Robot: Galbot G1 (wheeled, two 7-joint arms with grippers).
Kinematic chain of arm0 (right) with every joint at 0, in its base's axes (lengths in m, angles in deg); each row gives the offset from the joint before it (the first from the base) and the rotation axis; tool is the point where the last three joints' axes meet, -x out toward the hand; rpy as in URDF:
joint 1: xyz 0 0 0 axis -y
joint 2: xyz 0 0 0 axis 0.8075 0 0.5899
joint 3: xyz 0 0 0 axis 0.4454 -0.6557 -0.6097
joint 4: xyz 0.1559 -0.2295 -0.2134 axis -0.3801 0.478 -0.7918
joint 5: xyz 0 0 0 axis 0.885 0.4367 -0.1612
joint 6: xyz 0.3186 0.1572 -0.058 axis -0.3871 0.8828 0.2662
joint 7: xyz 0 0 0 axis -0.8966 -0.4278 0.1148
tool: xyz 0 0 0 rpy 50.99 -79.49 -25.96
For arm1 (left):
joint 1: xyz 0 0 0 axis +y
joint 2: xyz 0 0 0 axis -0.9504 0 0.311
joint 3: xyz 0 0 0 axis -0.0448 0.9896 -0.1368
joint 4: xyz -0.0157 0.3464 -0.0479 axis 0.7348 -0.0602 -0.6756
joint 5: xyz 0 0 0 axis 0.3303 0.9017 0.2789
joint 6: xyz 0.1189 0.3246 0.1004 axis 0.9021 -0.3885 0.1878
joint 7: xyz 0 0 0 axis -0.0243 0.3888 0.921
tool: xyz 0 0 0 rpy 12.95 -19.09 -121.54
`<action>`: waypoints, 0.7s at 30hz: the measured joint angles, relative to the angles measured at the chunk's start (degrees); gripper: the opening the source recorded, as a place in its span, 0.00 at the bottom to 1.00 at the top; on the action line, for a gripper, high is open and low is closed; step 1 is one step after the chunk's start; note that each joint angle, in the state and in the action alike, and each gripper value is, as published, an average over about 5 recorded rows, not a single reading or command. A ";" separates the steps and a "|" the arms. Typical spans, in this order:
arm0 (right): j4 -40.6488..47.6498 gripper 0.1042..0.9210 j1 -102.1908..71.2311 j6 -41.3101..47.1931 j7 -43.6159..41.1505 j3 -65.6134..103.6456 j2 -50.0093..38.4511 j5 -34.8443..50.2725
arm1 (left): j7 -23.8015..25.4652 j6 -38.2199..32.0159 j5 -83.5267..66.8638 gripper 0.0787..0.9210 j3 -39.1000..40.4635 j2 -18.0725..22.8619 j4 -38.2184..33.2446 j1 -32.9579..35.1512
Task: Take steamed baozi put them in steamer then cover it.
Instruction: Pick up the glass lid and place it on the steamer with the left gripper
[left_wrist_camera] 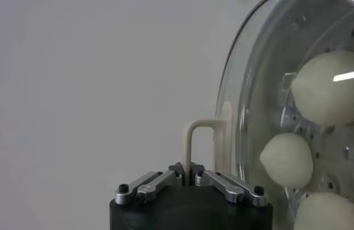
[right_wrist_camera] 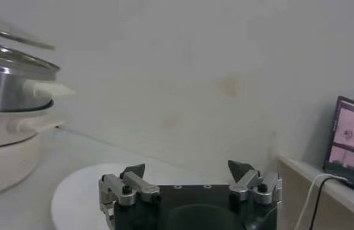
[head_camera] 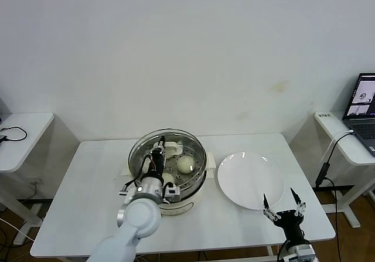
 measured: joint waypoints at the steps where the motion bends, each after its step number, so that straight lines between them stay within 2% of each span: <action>1: 0.04 0.88 0.00 -0.01 0.00 -0.03 -0.02 -0.01 | 0.04 -0.08 0.32 0.08 0.03 0.29 0.28 -0.04; 21: 0.76 0.88 -0.12 -0.52 -0.28 -0.06 -0.54 0.30 | 0.46 -1.06 3.18 0.08 -0.93 2.78 2.86 0.45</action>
